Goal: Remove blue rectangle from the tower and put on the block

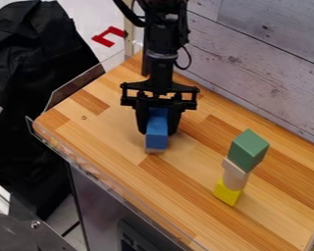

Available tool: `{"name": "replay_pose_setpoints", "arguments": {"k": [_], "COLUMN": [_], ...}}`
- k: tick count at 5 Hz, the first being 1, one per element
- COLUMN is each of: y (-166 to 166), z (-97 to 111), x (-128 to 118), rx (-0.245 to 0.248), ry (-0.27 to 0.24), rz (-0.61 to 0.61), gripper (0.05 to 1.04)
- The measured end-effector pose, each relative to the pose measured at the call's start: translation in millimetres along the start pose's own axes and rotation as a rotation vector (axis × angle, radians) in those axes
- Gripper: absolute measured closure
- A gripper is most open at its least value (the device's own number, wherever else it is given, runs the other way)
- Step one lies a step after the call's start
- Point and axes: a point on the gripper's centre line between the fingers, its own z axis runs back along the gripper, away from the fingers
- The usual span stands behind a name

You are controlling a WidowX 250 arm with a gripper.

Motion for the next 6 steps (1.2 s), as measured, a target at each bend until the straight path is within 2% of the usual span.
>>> {"name": "replay_pose_setpoints", "arguments": {"k": [1,2,3,4,5,6], "y": [0,5,5,4,-14,-34], "z": [-1,-6,10,44,74,94], "x": [1,-1,-4,-11,-33,-53], "rx": [-0.008,-0.031,-0.067,-0.043,-0.02,0.062], "ry": [0.006,0.015,-0.041,-0.132,-0.218,-0.207], "rz": [-0.009,-0.008,-0.015,-0.03,-0.105,-0.232], "gripper": [0.454,0.163,0.082,0.083,0.083,0.083]}}
